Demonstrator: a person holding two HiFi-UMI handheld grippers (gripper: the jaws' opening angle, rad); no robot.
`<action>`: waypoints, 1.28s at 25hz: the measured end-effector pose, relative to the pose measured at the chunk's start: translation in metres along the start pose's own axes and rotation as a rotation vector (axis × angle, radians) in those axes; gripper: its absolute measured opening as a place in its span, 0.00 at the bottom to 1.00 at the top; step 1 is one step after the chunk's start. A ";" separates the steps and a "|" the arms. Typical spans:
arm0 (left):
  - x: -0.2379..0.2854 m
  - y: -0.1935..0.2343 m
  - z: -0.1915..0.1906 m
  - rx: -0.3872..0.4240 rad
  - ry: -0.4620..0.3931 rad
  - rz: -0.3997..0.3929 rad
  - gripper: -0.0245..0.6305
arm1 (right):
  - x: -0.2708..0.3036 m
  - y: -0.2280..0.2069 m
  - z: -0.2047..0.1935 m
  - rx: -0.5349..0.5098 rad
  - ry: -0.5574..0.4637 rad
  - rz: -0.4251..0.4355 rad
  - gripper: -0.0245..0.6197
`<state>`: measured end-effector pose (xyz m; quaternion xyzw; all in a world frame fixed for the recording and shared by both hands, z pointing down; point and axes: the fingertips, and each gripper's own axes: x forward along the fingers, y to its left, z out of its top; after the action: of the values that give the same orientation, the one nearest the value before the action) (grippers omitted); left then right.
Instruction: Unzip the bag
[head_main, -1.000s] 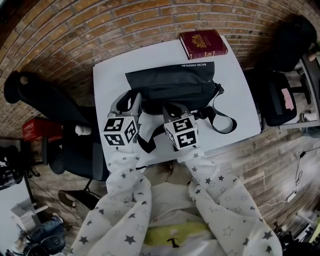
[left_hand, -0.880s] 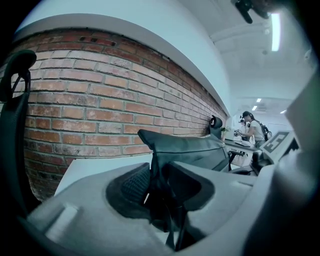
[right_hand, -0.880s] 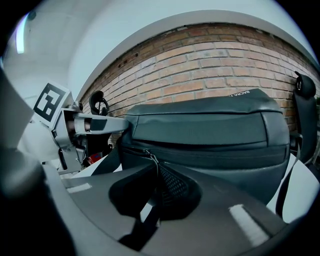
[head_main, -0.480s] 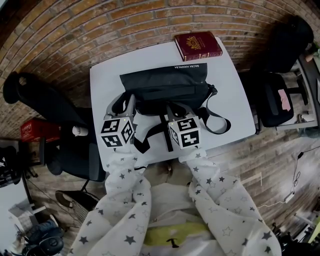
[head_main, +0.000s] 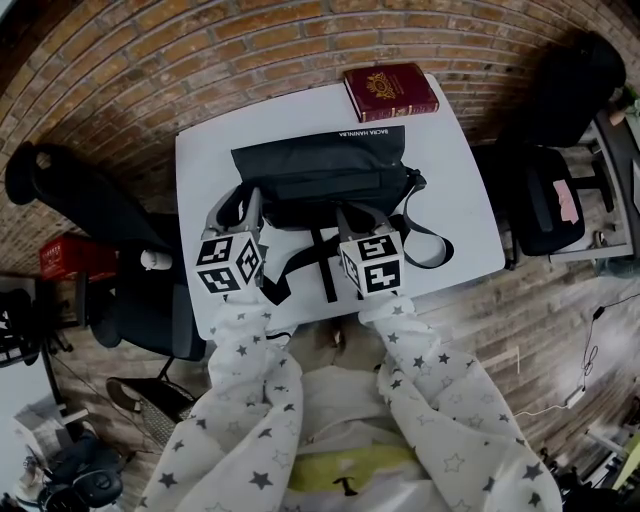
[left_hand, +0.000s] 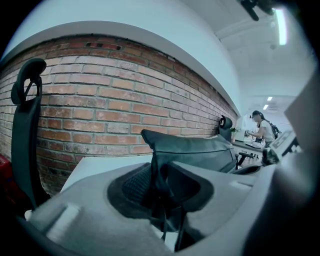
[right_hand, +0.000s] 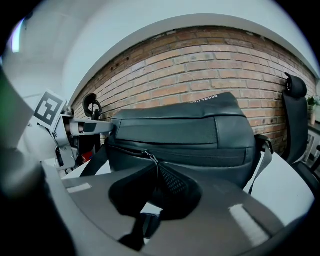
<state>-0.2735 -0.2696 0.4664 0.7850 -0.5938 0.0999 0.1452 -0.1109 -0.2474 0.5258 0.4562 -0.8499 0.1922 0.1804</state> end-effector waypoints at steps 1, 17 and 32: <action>0.000 0.000 0.000 0.001 0.000 0.004 0.19 | -0.001 -0.003 0.000 0.004 -0.001 -0.003 0.07; 0.001 0.002 0.001 -0.003 -0.019 0.037 0.19 | -0.014 -0.028 0.001 0.024 -0.016 -0.037 0.07; 0.002 0.005 0.000 -0.006 -0.042 0.045 0.19 | -0.030 -0.063 -0.002 0.074 -0.035 -0.118 0.07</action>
<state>-0.2775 -0.2728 0.4680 0.7731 -0.6144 0.0850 0.1330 -0.0417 -0.2569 0.5233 0.5151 -0.8169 0.2044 0.1597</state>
